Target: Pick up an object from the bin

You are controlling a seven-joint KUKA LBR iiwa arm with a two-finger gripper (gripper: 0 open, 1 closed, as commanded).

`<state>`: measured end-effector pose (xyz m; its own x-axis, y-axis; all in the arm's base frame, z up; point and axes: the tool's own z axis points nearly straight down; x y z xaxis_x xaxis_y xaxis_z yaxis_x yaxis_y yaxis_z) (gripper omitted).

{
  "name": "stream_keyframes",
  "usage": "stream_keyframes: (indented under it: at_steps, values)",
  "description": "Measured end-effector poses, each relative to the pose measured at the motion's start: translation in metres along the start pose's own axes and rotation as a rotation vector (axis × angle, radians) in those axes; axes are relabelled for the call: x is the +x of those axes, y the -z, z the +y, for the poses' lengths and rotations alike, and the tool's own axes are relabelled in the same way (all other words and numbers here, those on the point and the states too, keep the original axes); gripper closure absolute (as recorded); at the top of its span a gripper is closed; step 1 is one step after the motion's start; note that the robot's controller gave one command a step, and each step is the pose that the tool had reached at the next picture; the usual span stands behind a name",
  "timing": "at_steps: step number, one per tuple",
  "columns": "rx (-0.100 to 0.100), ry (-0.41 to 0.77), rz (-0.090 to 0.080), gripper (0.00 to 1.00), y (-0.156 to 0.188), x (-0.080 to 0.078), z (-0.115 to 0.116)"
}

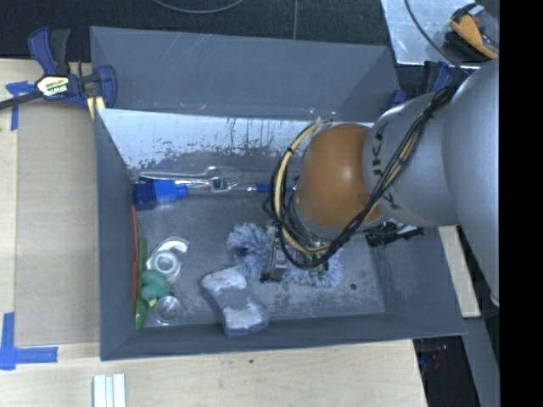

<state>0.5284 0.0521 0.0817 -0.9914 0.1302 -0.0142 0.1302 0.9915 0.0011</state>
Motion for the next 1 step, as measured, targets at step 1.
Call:
stream_keyframes:
  at_steps: [1]
  values:
    - [0.000,0.001,0.003,1.00,0.0305,0.0005,-0.0002]
